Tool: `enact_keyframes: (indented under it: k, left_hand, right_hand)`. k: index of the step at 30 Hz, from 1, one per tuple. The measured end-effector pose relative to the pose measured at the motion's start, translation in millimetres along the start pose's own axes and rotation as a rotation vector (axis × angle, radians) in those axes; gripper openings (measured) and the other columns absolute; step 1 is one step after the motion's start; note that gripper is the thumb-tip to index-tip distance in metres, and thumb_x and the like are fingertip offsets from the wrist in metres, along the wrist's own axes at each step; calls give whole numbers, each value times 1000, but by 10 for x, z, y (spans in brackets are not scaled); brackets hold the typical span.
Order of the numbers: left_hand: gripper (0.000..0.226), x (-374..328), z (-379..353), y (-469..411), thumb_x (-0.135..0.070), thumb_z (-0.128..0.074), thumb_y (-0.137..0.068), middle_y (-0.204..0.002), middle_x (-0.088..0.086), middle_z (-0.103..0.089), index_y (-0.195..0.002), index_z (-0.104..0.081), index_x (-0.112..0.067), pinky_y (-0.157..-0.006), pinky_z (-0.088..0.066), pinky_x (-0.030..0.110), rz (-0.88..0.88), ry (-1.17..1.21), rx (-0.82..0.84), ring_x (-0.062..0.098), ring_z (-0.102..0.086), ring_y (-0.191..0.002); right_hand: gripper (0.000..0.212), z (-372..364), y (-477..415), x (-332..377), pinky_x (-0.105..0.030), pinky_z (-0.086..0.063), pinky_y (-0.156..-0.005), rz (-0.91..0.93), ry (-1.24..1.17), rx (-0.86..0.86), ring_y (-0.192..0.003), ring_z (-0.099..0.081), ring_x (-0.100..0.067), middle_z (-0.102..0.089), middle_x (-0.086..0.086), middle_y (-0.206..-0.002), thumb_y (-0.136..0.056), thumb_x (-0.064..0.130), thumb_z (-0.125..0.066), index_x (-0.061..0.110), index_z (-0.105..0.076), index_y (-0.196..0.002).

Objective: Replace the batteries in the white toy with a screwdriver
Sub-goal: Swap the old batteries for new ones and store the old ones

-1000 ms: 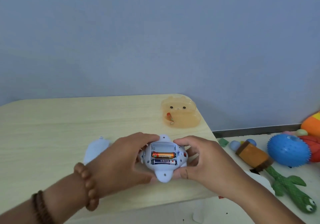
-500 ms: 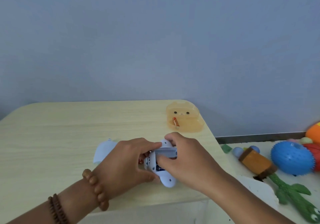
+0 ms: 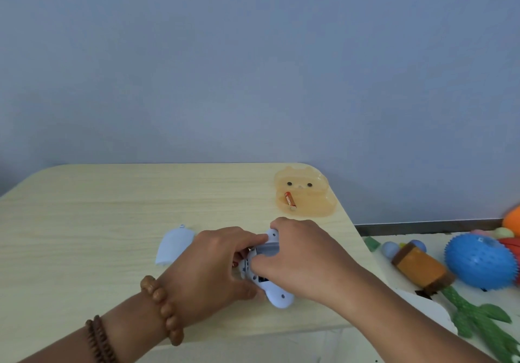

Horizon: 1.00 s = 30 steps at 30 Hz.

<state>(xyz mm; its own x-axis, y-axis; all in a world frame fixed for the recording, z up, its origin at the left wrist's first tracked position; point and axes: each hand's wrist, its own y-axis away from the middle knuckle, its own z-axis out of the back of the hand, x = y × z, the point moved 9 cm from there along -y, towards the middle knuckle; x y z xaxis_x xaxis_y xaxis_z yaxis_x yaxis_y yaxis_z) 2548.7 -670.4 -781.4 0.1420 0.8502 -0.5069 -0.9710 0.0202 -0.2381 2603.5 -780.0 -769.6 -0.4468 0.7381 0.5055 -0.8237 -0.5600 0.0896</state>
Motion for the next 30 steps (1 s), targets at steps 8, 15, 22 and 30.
enact_keyframes:
  k: [8,15,22,30]
  left_hand:
    - [73,-2,-29,-25,-40,-91,-61,-97,-25,-65,-129,-64,-37,-81,-48,14,-10,31,22,-5,-61,-92]
    - [74,41,-19,-28,-41,-91,-61,-99,-24,-66,-129,-63,-37,-81,-49,13,-12,-1,5,-3,-62,-93]
    - [61,2,-23,-43,-38,-89,-63,-91,-22,-65,-119,-65,-45,-75,-47,13,-23,17,18,1,-62,-89]
    - [56,29,-60,-56,-43,-86,-62,-90,-21,-64,-113,-63,-46,-73,-48,16,-27,43,42,4,-61,-86]
  right_hand:
    - [30,16,37,16,-32,-36,-55,-34,-47,12,-57,-43,-16,-48,5,-63,-72,42,-62,18,-44,-70]
    - [40,17,83,-62,-27,-47,-83,-12,-92,9,-103,-56,-6,-56,16,-117,-84,43,-60,38,-51,-123]
    - [13,81,169,22,-31,-48,-94,137,58,-107,-127,-44,-1,-43,29,-140,-86,39,-69,32,-66,-97]
    - [12,75,29,78,-35,-44,-102,308,106,3,-131,-41,-2,-45,28,-142,-90,38,-72,31,-77,-98]
